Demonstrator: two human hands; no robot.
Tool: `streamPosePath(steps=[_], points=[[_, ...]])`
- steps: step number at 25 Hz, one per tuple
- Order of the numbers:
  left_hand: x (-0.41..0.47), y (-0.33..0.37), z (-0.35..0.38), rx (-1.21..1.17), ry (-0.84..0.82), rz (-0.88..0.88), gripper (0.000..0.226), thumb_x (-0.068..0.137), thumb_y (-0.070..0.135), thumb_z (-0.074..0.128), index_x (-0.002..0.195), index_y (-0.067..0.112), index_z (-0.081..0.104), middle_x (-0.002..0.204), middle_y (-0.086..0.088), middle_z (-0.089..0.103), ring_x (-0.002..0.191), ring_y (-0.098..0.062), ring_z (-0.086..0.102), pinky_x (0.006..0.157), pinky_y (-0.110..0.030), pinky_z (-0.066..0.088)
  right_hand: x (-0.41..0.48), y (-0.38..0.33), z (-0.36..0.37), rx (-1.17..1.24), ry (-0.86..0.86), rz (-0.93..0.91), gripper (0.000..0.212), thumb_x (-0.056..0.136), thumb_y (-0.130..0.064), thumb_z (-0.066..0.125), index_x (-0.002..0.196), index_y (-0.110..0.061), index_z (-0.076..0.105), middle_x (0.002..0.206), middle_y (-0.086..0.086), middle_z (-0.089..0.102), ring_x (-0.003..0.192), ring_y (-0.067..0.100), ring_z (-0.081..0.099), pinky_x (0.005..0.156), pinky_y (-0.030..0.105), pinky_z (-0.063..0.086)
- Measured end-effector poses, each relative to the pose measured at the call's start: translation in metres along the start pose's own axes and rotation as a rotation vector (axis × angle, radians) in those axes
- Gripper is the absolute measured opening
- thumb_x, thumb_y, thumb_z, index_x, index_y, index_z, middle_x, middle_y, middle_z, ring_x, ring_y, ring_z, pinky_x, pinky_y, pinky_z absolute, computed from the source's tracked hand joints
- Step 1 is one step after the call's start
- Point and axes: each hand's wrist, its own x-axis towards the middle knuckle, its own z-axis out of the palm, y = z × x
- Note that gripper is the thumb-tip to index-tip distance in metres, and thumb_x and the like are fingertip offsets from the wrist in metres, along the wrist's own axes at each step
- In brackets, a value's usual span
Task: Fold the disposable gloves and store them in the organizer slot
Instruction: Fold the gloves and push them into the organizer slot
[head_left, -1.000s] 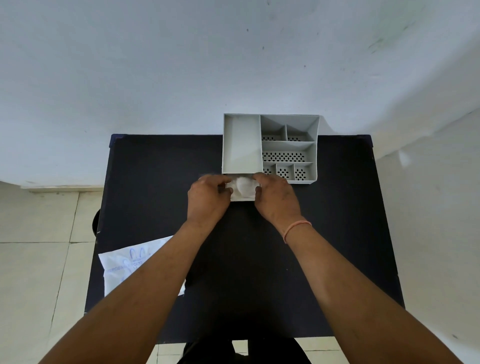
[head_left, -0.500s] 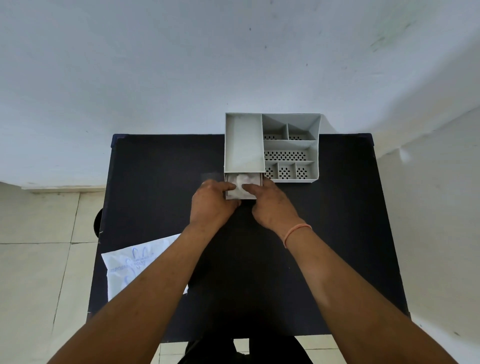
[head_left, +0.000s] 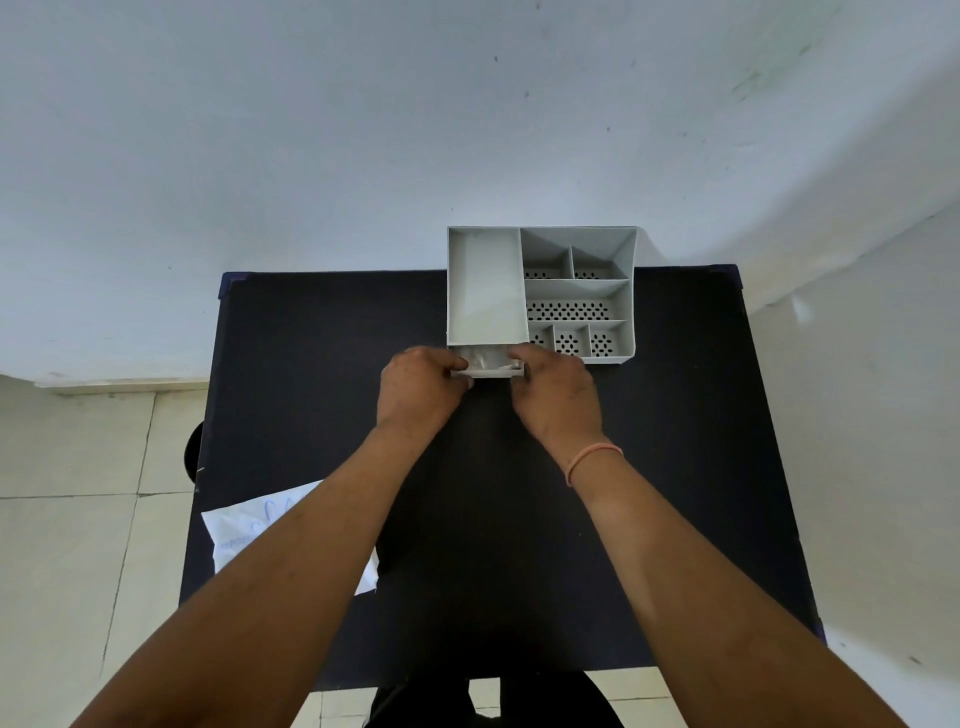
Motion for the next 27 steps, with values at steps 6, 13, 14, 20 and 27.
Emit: streamPosePath(steps=[6, 13, 14, 20, 27], points=[[-0.004, -0.002, 0.002, -0.302, 0.034, -0.251, 0.006, 0.088, 0.02, 0.087, 0.09, 0.022, 0.082, 0.088, 0.002, 0.083, 0.081, -0.016, 0.081, 0.084, -0.039, 0.069, 0.013, 0.002, 0.007, 0.97, 0.004, 0.654, 0.015, 0.096, -0.002, 0.072, 0.092, -0.014, 0.065, 0.11, 0.018, 0.079, 0.081, 0.021, 0.079, 0.075, 0.035, 0.066], [0.01, 0.014, -0.001, -0.881, 0.056, -0.623, 0.017, 0.093, -0.004, 0.077, 0.087, 0.009, 0.068, 0.103, -0.022, 0.079, 0.085, -0.026, 0.082, 0.078, -0.039, 0.071, 0.035, -0.008, 0.002, 1.491, -0.084, 0.906, 0.033, 0.101, 0.011, 0.059, 0.134, 0.007, 0.059, 0.089, 0.016, 0.07, 0.079, 0.021, 0.072, 0.086, 0.037, 0.061], [0.012, 0.015, 0.0, -0.875, 0.052, -0.625, 0.017, 0.093, -0.005, 0.077, 0.088, 0.009, 0.068, 0.103, -0.021, 0.079, 0.087, -0.027, 0.082, 0.078, -0.04, 0.071, 0.037, -0.01, 0.002, 1.495, -0.09, 0.91, 0.032, 0.101, 0.012, 0.057, 0.133, 0.008, 0.059, 0.088, 0.017, 0.069, 0.078, 0.021, 0.071, 0.088, 0.037, 0.059], [0.007, 0.007, -0.006, -0.858, -0.002, -0.584, 0.006, 0.096, 0.006, 0.075, 0.096, 0.011, 0.072, 0.103, -0.016, 0.081, 0.09, -0.027, 0.083, 0.083, -0.043, 0.071, 0.033, -0.017, 0.002, 1.559, -0.077, 0.924, 0.032, 0.105, 0.009, 0.049, 0.136, 0.007, 0.057, 0.101, 0.02, 0.067, 0.109, 0.03, 0.073, 0.094, 0.042, 0.057], [-0.059, -0.068, -0.043, -0.601, 0.047, -0.641, 0.002, 0.098, 0.022, 0.075, 0.1, 0.021, 0.075, 0.099, -0.004, 0.079, 0.089, -0.023, 0.079, 0.085, -0.048, 0.069, -0.027, -0.083, 0.035, 1.177, -0.406, 0.655, 0.014, 0.102, -0.014, 0.064, 0.114, -0.012, 0.069, 0.113, 0.009, 0.074, 0.11, 0.024, 0.073, 0.093, 0.042, 0.061]])
